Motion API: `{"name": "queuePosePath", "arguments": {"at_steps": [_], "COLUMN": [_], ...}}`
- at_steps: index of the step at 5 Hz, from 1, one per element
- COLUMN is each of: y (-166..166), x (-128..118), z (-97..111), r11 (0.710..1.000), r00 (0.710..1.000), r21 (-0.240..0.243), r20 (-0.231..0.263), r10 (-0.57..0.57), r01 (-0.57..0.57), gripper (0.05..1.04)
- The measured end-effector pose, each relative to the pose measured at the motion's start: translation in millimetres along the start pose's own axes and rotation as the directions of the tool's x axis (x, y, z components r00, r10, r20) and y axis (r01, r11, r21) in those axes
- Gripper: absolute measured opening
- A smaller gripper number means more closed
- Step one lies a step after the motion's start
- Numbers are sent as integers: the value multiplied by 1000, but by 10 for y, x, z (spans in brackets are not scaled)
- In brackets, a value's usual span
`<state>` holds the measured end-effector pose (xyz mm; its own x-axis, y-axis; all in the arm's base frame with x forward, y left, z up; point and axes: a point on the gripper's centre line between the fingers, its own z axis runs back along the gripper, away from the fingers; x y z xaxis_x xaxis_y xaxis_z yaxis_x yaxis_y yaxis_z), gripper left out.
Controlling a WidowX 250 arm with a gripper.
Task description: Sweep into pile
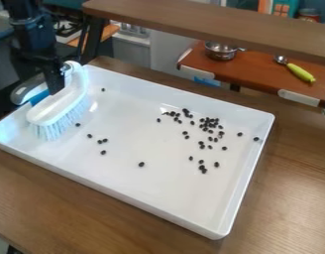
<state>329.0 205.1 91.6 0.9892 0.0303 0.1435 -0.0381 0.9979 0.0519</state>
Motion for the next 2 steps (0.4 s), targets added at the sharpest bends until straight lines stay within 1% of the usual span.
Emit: {"name": "queuePosePath", "arguments": {"at_steps": [1,2], "y": [26,20], "x": [-2,-30], "z": [-82,-125], "r11": [999,1000], "r00": [1000,998], "r21": [37,24], "r20": [-26,-64], "r10": [-8,-13], "r01": [9,14], "gripper": [1001,945]}}
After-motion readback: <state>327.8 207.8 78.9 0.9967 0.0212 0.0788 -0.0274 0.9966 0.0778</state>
